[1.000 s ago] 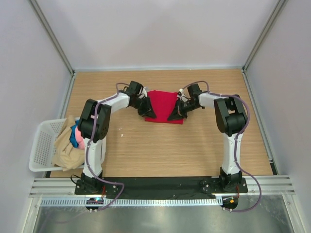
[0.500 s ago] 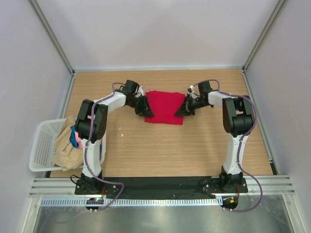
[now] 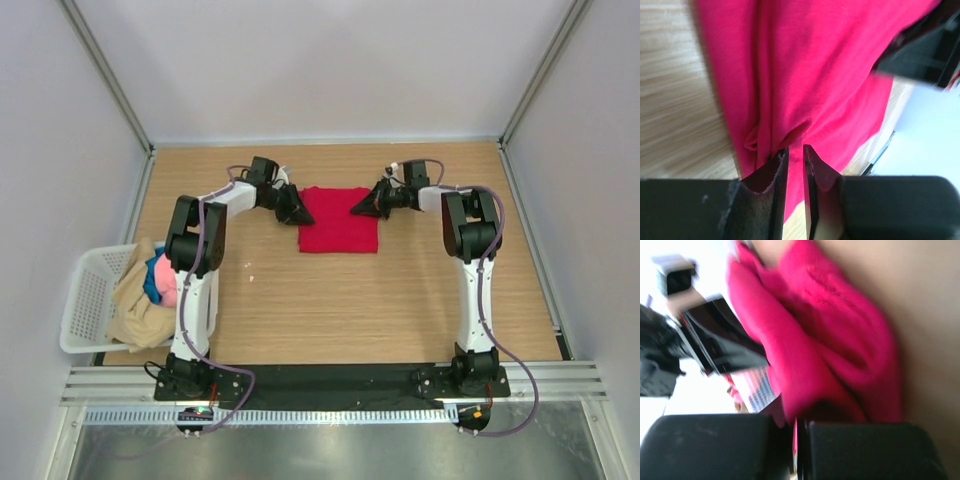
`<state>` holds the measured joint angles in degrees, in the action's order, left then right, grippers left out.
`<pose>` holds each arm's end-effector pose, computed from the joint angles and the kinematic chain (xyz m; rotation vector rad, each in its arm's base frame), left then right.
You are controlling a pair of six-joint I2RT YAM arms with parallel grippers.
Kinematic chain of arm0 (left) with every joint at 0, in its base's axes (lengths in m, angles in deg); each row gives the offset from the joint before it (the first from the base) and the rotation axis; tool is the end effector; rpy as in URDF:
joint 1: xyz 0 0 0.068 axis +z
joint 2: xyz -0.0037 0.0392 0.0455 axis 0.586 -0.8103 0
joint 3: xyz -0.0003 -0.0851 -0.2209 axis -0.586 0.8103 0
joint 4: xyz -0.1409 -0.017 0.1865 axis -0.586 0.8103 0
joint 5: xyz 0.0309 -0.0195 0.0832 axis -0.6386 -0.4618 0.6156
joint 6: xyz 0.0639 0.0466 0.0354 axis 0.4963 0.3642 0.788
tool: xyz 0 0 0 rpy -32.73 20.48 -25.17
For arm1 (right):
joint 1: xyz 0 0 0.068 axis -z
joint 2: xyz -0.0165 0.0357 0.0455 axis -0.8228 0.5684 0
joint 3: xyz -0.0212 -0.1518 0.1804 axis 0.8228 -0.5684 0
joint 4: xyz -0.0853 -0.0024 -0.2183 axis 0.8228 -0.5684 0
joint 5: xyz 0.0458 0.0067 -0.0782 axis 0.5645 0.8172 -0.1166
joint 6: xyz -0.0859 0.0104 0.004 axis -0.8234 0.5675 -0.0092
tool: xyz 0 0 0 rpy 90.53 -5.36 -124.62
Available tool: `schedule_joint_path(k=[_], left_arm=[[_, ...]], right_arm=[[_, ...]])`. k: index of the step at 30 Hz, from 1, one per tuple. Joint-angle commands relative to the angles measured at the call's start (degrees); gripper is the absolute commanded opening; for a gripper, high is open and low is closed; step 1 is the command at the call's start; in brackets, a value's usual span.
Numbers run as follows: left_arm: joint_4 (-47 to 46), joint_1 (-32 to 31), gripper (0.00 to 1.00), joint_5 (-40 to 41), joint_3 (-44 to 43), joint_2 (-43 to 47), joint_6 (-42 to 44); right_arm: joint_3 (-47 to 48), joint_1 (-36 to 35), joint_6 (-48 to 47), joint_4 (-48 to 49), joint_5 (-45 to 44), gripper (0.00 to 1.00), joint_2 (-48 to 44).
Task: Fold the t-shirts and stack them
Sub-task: Fold the tshirt
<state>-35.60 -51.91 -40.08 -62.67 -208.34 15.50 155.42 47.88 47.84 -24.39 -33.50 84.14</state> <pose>0.4159 -0.1706 0.0875 -0.2772 2.7103 -1.2303 0.4393 0.1217 0.0610 0.3759 2.5135 1.5955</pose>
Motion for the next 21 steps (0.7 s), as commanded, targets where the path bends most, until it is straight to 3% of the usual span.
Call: schedule_joint_path(k=[1,6,9,12,15,21], left_arm=[[1.37,-0.23,0.2,3.97,3.11,2.86,2.37],[2.07,-0.23,0.24,2.92,6.19,7.7,1.32],[5.14,-0.23,0.3,3.97,5.94,12.01,0.79],[9.8,-0.32,0.36,6.07,4.79,16.75,1.4],[12.87,-0.23,0.39,6.88,4.53,21.85,1.85],[14.29,-0.93,0.4,4.68,12.16,34.39,0.97]], right_arm=[[6.45,1.42,4.91,8.35,-3.76,0.01,2.35],[10.5,2.21,2.73,2.93,-5.15,0.06,-0.78],[13.83,2.21,-4.99,-11.71,-10.05,0.23,-5.96],[16.3,2.21,-14.66,-26.22,-18.4,0.54,-9.84],[17.62,2.3,-21.51,-33.81,-21.68,0.7,-10.12],[23.94,0.99,-32.85,-40.08,-22.48,0.78,-4.5]])
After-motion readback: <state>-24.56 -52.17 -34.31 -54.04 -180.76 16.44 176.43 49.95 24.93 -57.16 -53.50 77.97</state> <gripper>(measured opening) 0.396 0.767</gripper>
